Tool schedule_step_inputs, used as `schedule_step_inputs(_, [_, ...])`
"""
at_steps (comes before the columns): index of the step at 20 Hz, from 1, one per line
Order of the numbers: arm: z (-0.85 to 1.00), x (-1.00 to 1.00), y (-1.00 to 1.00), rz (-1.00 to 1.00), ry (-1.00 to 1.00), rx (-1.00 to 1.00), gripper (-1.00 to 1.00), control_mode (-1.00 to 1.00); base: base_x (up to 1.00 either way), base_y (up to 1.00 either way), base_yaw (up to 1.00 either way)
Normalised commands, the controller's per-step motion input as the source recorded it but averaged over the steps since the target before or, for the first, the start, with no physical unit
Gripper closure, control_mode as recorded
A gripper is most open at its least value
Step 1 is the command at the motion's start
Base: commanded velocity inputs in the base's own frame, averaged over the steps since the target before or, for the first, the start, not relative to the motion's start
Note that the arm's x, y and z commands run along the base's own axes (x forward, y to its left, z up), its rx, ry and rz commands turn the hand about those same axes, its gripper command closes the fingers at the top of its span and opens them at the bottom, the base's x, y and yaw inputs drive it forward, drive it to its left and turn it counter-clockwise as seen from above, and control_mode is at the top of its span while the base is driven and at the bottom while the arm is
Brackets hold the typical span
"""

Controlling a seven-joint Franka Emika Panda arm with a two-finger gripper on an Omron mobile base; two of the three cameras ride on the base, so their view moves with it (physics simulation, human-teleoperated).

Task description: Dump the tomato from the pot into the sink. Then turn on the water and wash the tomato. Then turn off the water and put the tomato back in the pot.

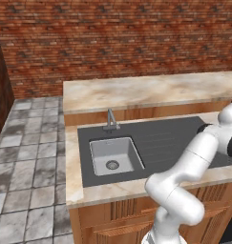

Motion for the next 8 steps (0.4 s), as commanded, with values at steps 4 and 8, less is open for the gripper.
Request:
schedule_step_inputs(4, [0.76,-0.41,0.82,-0.13,-0.06,0.0,-1.0,-1.0,0.0,0.0,0.0])
schedule_step_inputs(8, [0.49,-0.59,0.98,-0.16,-0.07,-0.05,-1.0,-1.0,0.0,0.0,0.0])
